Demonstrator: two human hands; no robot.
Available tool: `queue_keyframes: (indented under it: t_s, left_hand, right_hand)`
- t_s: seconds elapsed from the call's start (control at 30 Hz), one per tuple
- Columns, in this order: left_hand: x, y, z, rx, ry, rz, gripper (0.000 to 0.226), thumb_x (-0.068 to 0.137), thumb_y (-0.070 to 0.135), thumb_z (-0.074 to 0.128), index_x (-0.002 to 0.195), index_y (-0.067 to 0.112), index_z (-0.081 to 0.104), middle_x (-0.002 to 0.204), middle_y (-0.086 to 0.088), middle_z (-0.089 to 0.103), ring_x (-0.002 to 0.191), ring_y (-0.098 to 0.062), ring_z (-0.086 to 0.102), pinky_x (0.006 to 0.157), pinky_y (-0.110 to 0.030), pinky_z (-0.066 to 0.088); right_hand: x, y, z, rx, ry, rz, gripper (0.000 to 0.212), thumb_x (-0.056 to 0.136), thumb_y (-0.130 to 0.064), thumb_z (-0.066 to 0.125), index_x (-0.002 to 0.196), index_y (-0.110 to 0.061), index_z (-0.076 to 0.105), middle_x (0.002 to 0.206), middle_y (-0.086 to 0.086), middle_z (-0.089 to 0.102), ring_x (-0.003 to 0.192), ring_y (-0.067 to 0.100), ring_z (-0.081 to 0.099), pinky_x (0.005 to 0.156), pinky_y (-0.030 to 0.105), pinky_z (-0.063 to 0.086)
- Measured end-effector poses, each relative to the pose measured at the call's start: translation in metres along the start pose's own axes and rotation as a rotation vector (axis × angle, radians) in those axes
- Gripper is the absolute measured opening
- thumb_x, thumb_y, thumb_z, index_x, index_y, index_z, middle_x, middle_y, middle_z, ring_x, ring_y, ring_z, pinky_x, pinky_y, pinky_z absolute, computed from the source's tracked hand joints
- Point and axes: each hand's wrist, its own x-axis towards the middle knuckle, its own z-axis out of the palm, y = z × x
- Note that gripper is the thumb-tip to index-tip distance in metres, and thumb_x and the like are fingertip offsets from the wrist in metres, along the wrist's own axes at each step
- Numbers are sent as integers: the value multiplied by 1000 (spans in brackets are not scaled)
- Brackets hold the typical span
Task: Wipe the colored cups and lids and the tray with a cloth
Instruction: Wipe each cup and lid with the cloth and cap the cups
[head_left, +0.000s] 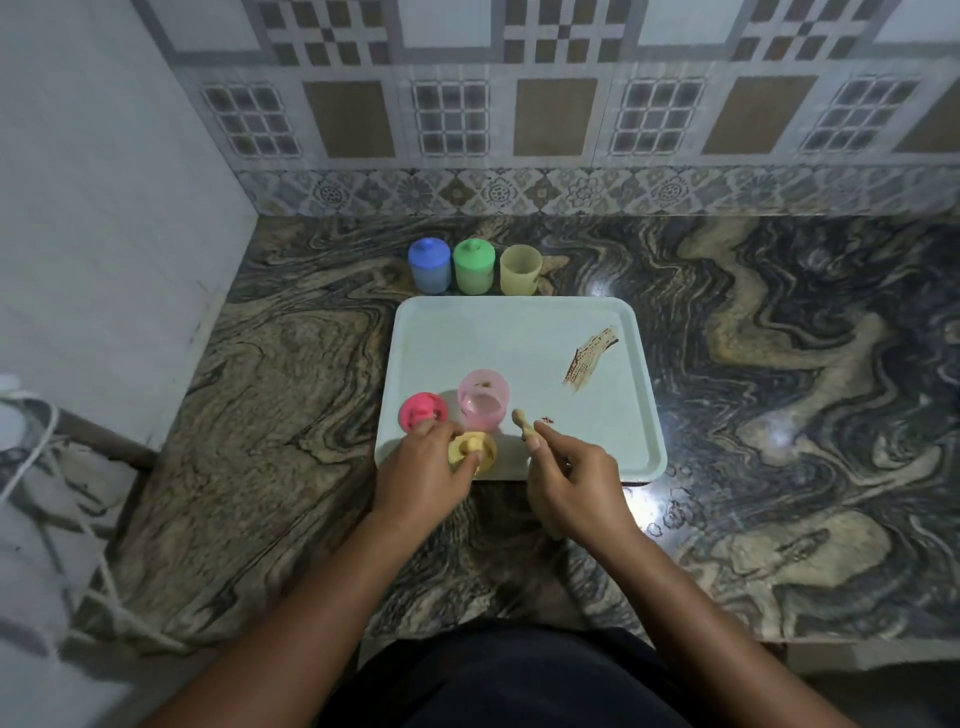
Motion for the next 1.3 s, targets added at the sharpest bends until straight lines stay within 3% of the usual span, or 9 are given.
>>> queue_keyframes:
  t_s: [0.17, 0.3, 0.43, 0.53, 0.7, 0.83, 0.93, 1.0, 1.3]
  left_hand:
    - [3, 2, 13, 14, 85, -13, 27, 84, 41, 68, 97, 17, 70, 106, -3, 62, 96, -24, 63, 72, -34, 49]
    - [0, 1, 12, -65, 130, -39, 21, 82, 34, 71, 96, 18, 73, 112, -1, 61, 105, -24, 58, 86, -36, 50]
    - [-14, 16, -12, -403, 204, -41, 15, 82, 23, 77, 96, 18, 75, 111, 8, 65, 100, -1, 59, 85, -23, 53]
    - [-19, 32, -30, -660, 159, -97, 17, 83, 23, 77, 100, 22, 77, 106, 10, 72, 96, -2, 68, 77, -33, 61]
    - [-18, 61, -61, -1141, 63, -261, 21, 87, 12, 70, 103, 24, 76, 112, 3, 74, 102, -10, 71, 70, -38, 62]
    - [-7, 73, -74, -1539, 62, -476, 51, 75, 8, 75, 124, 9, 62, 113, -8, 72, 102, -19, 72, 72, -29, 60]
    - [1, 80, -84, -1696, -103, -532, 42, 80, 18, 67, 119, 1, 64, 116, -16, 72, 103, -22, 72, 76, -28, 60]
    - [4, 85, -89, -1773, -187, -502, 38, 85, 21, 60, 115, -2, 65, 116, -21, 71, 104, -25, 72, 81, -31, 61]
    - [8, 104, -103, -1634, -210, -134, 38, 94, 23, 50, 126, 8, 62, 128, -13, 67, 120, -28, 63, 92, -36, 56]
  right_hand:
    - [-4, -3, 7, -25, -27, -8, 32, 102, -39, 56, 126, -25, 72, 74, -10, 74, 60, -1, 61, 56, 17, 45]
    - [-6, -5, 6, 6, -25, -11, 27, 103, -38, 55, 119, -29, 74, 67, -5, 72, 58, 7, 59, 58, 32, 48]
    - [-18, -16, -1, 211, -91, -42, 27, 105, -38, 53, 125, -38, 70, 61, -8, 54, 57, 9, 47, 56, 32, 41]
    - [-27, -35, -5, 343, -126, -82, 28, 103, -35, 55, 122, -50, 69, 71, -7, 62, 63, 8, 52, 59, 27, 44]
    - [-20, -57, -17, 461, -25, -88, 32, 102, -24, 58, 133, -21, 68, 108, 1, 79, 89, 6, 68, 74, 23, 55]
    - [-15, -73, -23, 538, 8, -100, 33, 101, -19, 59, 133, -16, 67, 103, 18, 77, 83, 21, 71, 71, 52, 59]
    - [-7, -77, -27, 545, 27, -159, 33, 100, -13, 61, 132, -14, 67, 127, 3, 73, 120, 13, 67, 92, 27, 58]
    - [-2, -80, -29, 550, 13, -202, 32, 99, -15, 63, 131, -14, 67, 137, -1, 66, 134, 12, 57, 101, 25, 53]
    - [7, -93, -36, 242, 142, -482, 34, 97, -14, 62, 130, -17, 68, 134, -12, 63, 140, 3, 47, 109, 15, 42]
